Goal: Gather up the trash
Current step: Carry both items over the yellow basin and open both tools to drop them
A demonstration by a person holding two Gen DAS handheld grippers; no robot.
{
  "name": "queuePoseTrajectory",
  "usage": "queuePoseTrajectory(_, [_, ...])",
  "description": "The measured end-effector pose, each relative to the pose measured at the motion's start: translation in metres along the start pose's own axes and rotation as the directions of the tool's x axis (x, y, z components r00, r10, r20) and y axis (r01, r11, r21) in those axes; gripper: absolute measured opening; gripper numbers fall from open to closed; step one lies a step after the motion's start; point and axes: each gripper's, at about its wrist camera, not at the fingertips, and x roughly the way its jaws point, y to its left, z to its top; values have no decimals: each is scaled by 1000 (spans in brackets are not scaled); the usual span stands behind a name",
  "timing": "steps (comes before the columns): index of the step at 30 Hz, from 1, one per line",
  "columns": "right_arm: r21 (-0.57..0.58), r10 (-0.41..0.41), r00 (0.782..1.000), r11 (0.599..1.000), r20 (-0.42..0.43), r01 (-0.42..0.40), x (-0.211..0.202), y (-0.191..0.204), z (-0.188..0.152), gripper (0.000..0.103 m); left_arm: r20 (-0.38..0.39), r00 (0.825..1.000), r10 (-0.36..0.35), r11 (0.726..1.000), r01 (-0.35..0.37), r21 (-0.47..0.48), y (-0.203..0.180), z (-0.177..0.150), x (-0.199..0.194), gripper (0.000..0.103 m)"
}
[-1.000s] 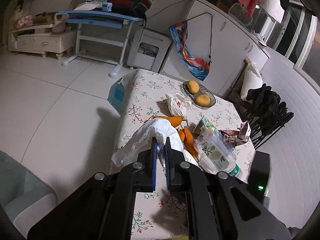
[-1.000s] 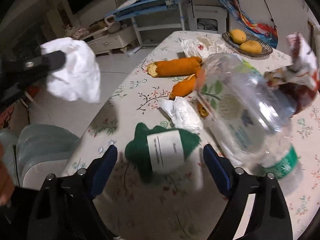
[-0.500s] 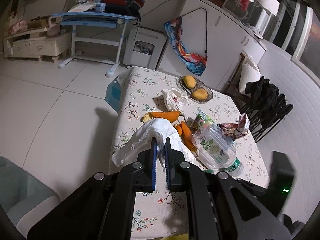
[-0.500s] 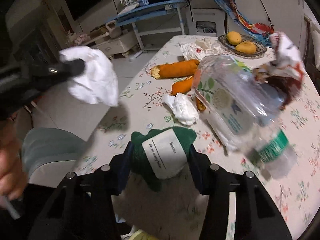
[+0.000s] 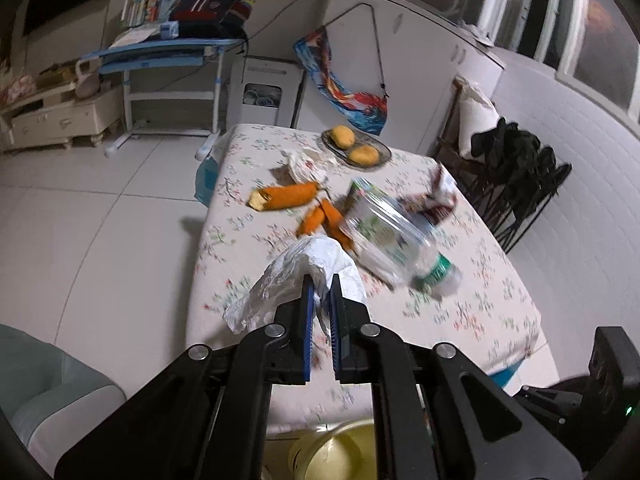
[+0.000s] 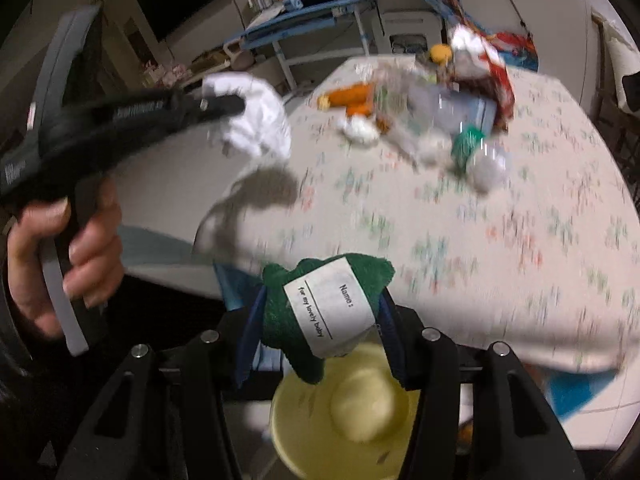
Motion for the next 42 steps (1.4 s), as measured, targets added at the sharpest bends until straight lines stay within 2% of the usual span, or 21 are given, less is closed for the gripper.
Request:
queuePoseTrajectory(6, [-8,-30,991,1000,-128,29,20,-4,-39,54,-42,999,-12,998,15,57,-25,-32,-9,7])
queuePoseTrajectory(11, [-33,-63,971,998,-231,56,43,-8,-60,55,-72,997,-21,997,27,76,-39,-55,-15,7])
queuePoseTrajectory(18, [-24,-71,963,997,-261,67,47,-14,-69,61,-102,994,-29,995,38,90,-49,-74,-19,7])
queuePoseTrajectory(26, [1,-60,968,998,-244,62,38,-16,-68,62,-116,993,-33,994,45,104,-57,-88,-26,7])
queuePoseTrajectory(28, [9,-53,967,998,-251,57,37,-15,-68,67,-120,992,-36,993,49,105,-59,-89,-28,7])
queuePoseTrajectory(30, [12,-45,963,999,-267,50,37,-13,-68,79,-124,991,-39,993,53,108,-60,-93,-29,7])
queuePoseTrajectory(32, [10,-57,965,998,-257,62,34,-12,-67,79,-129,991,-43,992,57,108,-61,-96,-31,7])
queuePoseTrajectory(38, [89,-90,978,990,-186,108,17,-25,-64,80,-153,987,-53,990,72,119,-66,-107,-34,7])
queuePoseTrajectory(42, [159,-121,987,978,-102,137,-1,-37,-60,82,-184,981,-62,987,88,134,-74,-117,-32,7])
